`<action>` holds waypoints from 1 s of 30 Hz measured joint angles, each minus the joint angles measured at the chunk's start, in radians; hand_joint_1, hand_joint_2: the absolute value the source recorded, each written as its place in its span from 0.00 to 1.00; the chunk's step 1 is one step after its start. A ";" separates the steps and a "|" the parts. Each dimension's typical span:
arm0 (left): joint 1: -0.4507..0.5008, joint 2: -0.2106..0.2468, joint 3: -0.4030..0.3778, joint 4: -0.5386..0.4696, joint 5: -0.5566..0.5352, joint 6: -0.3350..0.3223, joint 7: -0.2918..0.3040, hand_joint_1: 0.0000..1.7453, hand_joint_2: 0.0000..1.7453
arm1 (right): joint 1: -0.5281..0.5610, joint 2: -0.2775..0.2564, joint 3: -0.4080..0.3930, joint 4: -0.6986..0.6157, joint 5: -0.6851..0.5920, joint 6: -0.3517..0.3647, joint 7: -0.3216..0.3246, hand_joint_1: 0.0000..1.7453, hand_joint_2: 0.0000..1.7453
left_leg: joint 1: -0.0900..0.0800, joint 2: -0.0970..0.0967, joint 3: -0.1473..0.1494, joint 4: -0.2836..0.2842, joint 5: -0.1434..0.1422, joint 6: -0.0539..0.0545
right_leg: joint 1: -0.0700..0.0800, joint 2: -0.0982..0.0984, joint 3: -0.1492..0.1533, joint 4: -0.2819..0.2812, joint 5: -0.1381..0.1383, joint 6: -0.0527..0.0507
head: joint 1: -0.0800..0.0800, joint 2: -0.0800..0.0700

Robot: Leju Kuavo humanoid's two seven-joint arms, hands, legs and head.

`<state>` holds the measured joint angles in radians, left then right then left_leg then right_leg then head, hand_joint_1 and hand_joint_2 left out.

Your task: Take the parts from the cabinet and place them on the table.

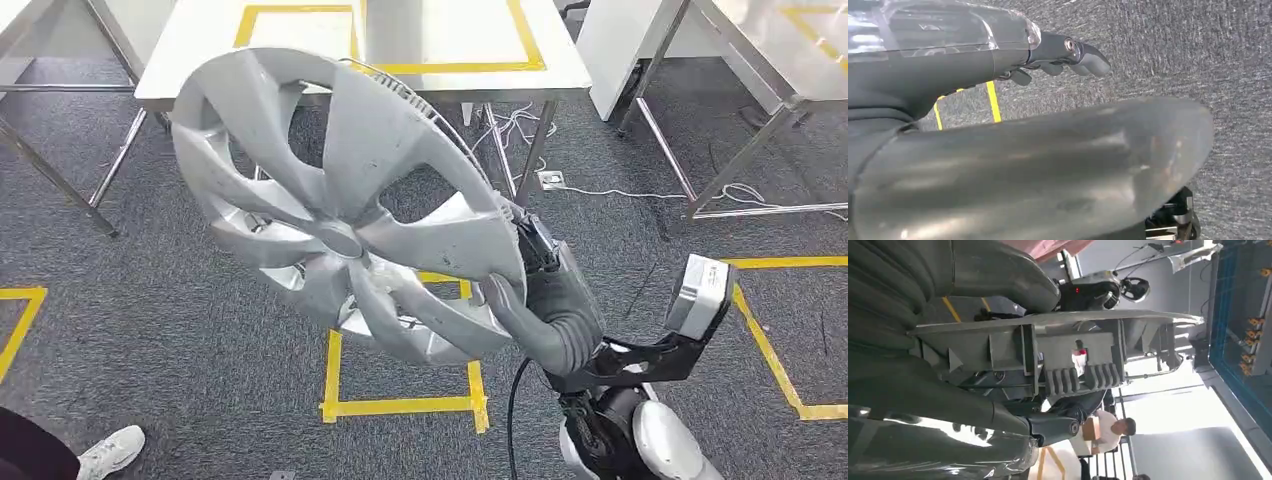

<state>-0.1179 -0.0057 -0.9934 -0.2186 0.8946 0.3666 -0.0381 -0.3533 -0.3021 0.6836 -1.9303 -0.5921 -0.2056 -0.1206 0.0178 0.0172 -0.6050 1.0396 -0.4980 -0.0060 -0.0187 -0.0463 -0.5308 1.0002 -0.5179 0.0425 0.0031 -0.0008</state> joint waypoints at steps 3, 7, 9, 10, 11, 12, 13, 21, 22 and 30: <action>0.000 0.000 0.000 0.000 0.003 0.000 -0.001 0.00 0.00 | 0.000 0.000 0.000 0.002 -0.008 0.000 -0.009 1.00 1.00 | 0.000 0.000 0.000 0.000 0.000 0.000 | 0.000 0.000 0.000 0.000 0.000 0.000 | 0.000 0.000; 0.000 0.002 0.000 0.000 0.003 -0.001 -0.003 0.00 0.00 | -0.001 0.000 0.000 0.002 -0.015 0.001 -0.010 1.00 1.00 | 0.000 0.000 0.000 0.000 0.000 0.000 | 0.000 0.000 0.000 0.000 0.000 0.000 | 0.000 0.000; 0.000 0.002 0.000 0.000 0.003 -0.001 -0.003 0.00 0.00 | -0.001 0.000 0.000 0.002 -0.015 0.001 -0.010 1.00 1.00 | 0.000 0.000 0.000 0.000 0.000 0.000 | 0.000 0.000 0.000 0.000 0.000 0.000 | 0.000 0.000; 0.000 0.002 0.000 0.000 0.003 -0.001 -0.003 0.00 0.00 | -0.001 0.000 0.000 0.002 -0.015 0.001 -0.010 1.00 1.00 | 0.000 0.000 0.000 0.000 0.000 0.000 | 0.000 0.000 0.000 0.000 0.000 0.000 | 0.000 0.000; 0.000 0.002 0.000 0.000 0.003 -0.001 -0.003 0.00 0.00 | -0.001 0.000 0.000 0.002 -0.015 0.001 -0.010 1.00 1.00 | 0.000 0.000 0.000 0.000 0.000 0.000 | 0.000 0.000 0.000 0.000 0.000 0.000 | 0.000 0.000; 0.000 0.002 0.000 0.000 0.003 -0.001 -0.003 0.00 0.00 | -0.001 0.000 0.000 0.002 -0.016 0.001 -0.010 1.00 1.00 | 0.000 0.000 0.000 0.000 0.000 0.000 | 0.000 0.000 0.000 0.000 0.000 0.000 | 0.000 0.000; 0.000 0.002 0.000 0.000 0.004 -0.001 -0.002 0.00 0.00 | -0.001 0.000 0.000 0.002 -0.016 0.001 -0.010 1.00 1.00 | 0.000 0.000 0.000 0.000 0.000 0.000 | 0.000 0.000 0.000 0.000 0.000 0.000 | 0.000 0.000; 0.000 0.002 0.000 0.000 0.005 -0.002 0.002 0.00 0.00 | -0.001 0.000 0.000 0.002 -0.018 0.000 -0.013 1.00 1.00 | 0.000 -0.001 0.000 0.000 0.000 0.000 | 0.000 0.000 0.000 0.000 0.000 0.000 | 0.000 0.000; 0.000 0.002 0.000 0.000 0.005 -0.002 0.002 0.00 0.00 | -0.001 0.000 0.000 0.002 -0.018 0.000 -0.013 1.00 1.00 | 0.000 -0.001 0.000 0.000 0.000 0.000 | 0.000 0.000 0.000 0.000 0.000 0.000 | 0.000 0.000; 0.000 0.002 0.000 0.000 0.005 -0.002 0.006 0.00 0.00 | -0.001 0.000 -0.001 0.002 -0.029 -0.001 -0.023 1.00 1.00 | -0.004 -0.002 0.000 0.002 -0.002 0.003 | -0.002 0.000 0.000 -0.003 0.001 0.002 | 0.000 0.000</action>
<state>-0.1179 -0.0038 -0.9934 -0.2186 0.8999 0.3651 -0.0317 -0.3546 -0.3021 0.6825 -1.9284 -0.6206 -0.2068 -0.1438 0.0139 0.0156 -0.6052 1.0419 -0.5004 -0.0029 -0.0204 -0.0466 -0.5307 0.9976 -0.5170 0.0442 0.0031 -0.0008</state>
